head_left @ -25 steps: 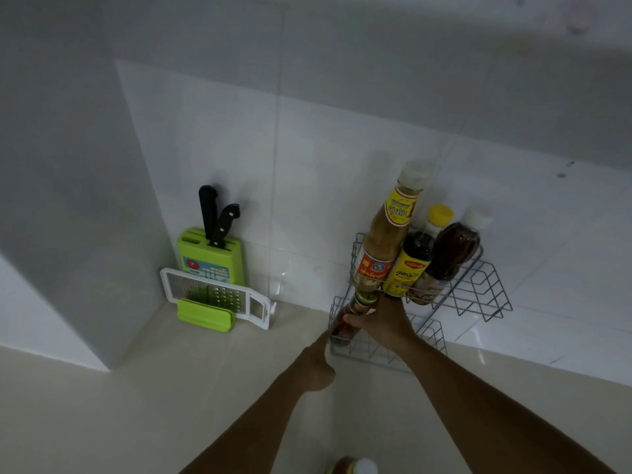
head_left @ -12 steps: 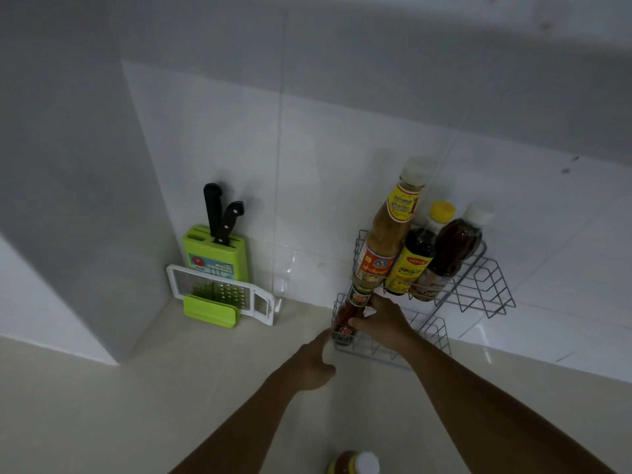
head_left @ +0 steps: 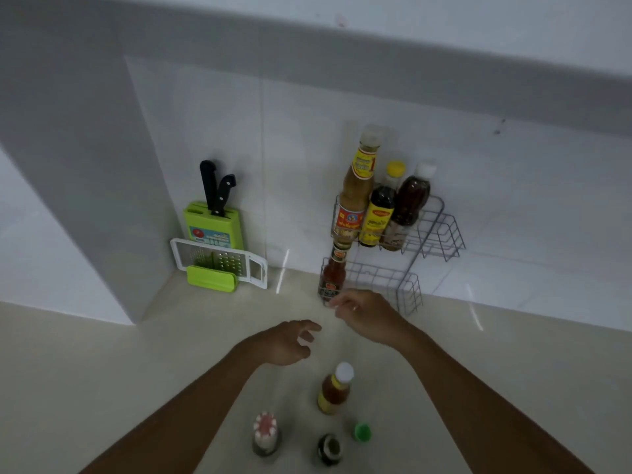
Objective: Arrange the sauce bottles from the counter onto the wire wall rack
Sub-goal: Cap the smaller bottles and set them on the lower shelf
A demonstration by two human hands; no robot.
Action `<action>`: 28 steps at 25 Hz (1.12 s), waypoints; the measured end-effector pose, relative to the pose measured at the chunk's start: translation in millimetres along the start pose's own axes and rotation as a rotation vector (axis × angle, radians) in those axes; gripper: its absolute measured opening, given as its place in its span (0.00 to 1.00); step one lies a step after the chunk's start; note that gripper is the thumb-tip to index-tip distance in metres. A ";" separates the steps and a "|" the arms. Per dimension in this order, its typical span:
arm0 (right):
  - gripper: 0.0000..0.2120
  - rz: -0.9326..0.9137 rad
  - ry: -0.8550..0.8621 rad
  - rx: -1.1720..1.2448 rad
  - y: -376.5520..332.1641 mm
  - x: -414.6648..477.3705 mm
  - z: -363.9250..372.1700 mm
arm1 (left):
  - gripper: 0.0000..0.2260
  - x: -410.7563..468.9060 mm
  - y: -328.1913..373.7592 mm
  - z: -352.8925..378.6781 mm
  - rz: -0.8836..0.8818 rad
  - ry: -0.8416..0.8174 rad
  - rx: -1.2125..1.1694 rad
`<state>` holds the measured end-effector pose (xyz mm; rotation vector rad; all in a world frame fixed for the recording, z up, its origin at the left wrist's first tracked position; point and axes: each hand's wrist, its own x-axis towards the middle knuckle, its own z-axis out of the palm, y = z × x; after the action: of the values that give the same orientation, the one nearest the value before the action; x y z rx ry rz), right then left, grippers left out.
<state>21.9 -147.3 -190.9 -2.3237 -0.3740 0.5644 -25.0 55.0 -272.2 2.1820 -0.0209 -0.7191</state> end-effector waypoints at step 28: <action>0.20 -0.397 0.516 -0.704 -72.8 -83.3 -40.7 | 0.15 -103.3 89.4 -5.9 0.318 0.330 -0.168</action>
<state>-37.6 -153.3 -89.4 -2.8104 -0.8522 -0.4343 -88.9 25.4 -155.0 2.0465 -0.1289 -0.1725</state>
